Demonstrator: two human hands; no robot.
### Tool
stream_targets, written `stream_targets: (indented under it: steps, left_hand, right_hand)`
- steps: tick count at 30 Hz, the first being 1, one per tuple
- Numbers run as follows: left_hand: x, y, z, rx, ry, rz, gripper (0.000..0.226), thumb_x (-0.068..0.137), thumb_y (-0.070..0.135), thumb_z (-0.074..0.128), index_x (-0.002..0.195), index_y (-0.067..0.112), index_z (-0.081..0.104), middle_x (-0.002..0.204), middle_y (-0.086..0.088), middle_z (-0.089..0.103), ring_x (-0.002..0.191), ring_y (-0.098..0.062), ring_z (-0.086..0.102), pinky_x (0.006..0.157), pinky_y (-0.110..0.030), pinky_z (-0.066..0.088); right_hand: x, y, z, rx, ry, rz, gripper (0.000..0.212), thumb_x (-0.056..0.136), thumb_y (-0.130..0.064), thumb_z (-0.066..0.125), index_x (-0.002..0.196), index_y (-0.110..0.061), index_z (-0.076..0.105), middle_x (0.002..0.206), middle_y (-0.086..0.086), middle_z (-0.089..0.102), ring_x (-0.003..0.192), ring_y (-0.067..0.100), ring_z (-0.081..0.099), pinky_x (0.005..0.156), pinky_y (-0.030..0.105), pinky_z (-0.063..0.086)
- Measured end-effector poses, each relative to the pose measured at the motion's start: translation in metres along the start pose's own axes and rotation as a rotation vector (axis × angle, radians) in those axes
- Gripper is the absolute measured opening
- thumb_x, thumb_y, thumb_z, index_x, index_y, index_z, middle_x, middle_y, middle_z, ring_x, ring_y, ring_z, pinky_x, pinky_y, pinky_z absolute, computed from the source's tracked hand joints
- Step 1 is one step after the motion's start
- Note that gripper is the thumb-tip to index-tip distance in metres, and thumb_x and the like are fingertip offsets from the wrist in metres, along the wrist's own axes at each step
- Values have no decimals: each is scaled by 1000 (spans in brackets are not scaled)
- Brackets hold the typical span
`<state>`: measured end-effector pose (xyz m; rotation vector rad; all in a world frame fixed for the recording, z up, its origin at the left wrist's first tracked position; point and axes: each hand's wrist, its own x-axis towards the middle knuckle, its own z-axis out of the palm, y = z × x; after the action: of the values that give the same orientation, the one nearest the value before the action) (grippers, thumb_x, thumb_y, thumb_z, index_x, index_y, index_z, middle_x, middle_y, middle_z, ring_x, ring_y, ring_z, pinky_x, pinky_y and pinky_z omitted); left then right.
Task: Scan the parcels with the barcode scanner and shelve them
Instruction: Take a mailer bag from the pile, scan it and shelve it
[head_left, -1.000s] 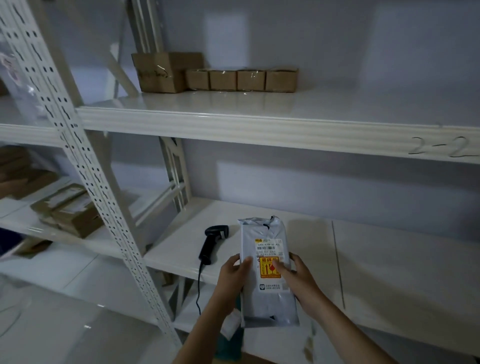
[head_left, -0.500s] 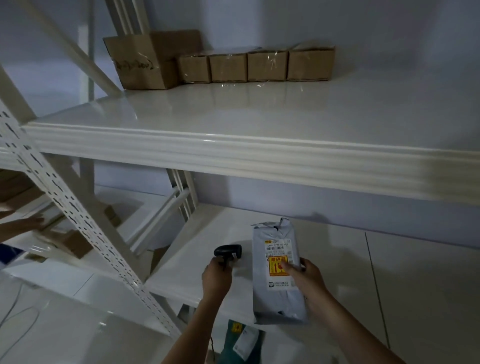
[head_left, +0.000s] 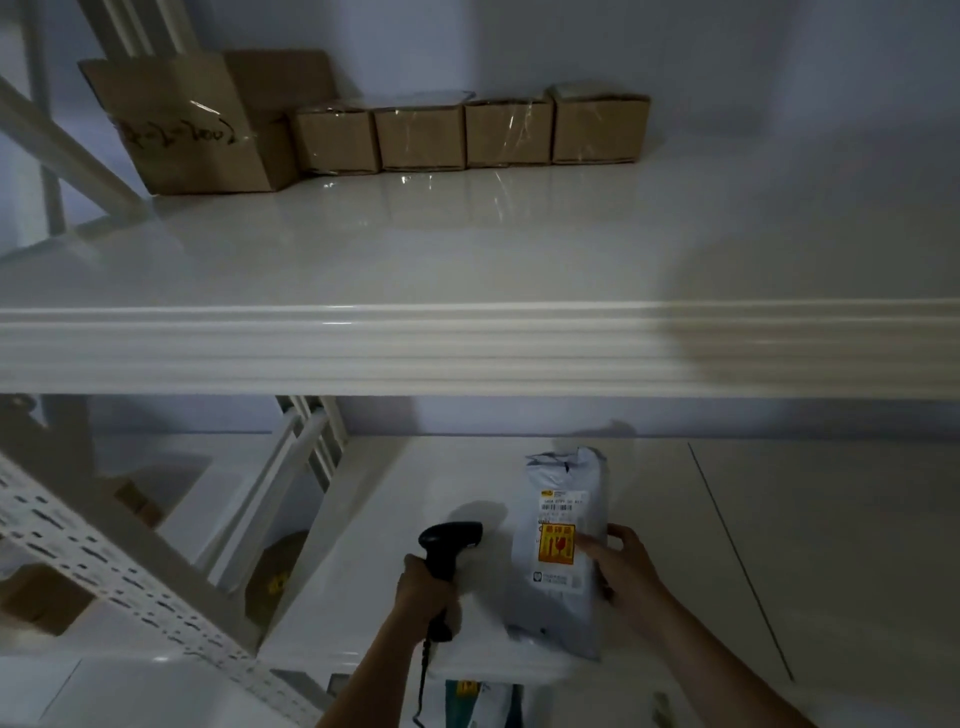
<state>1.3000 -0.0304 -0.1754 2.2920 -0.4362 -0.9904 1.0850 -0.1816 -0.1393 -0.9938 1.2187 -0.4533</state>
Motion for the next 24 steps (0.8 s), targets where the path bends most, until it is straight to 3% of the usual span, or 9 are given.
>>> stream_targets:
  steps: [3, 5, 7, 13, 24]
  left_hand:
    - [1, 1, -11, -109, -77, 34, 43, 80, 10, 66, 113, -6, 43, 87, -12, 59, 75, -25, 64, 60, -33, 53]
    - [-4, 5, -16, -214, -125, 105, 27, 76, -3, 66, 101, -11, 58, 77, -19, 63, 62, -27, 64, 59, -43, 58]
    - [-22, 15, -22, -329, -177, 188, 14, 79, -8, 63, 92, -4, 63, 73, -19, 63, 62, -29, 62, 67, -46, 58]
    - [-66, 51, -37, -422, -335, 335, 19, 88, 12, 66, 105, 3, 62, 66, -15, 60, 60, -26, 57, 59, -33, 53]
    - [-96, 87, -34, -230, -328, 457, 10, 88, 18, 59, 88, 8, 59, 62, -6, 57, 52, -18, 52, 57, -30, 48]
  right_hand:
    - [-6, 0, 2, 25, 30, -2, 57, 80, -19, 80, 125, -19, 45, 111, 14, 68, 95, 32, 70, 77, 43, 58]
    - [-11, 1, 1, 28, 49, -20, 58, 78, -18, 81, 125, -18, 46, 112, 14, 68, 95, 32, 70, 78, 45, 59]
    - [-14, 5, 0, 42, 57, -34, 59, 78, -16, 81, 127, -17, 47, 115, 14, 68, 96, 32, 70, 82, 49, 59]
    - [-27, 12, 4, 47, 71, -125, 43, 84, -15, 75, 124, -9, 59, 111, 8, 71, 97, 28, 70, 86, 50, 59]
    - [-45, 4, 15, 41, 115, -238, 38, 86, -9, 73, 121, -5, 57, 111, 14, 69, 96, 29, 69, 85, 46, 58]
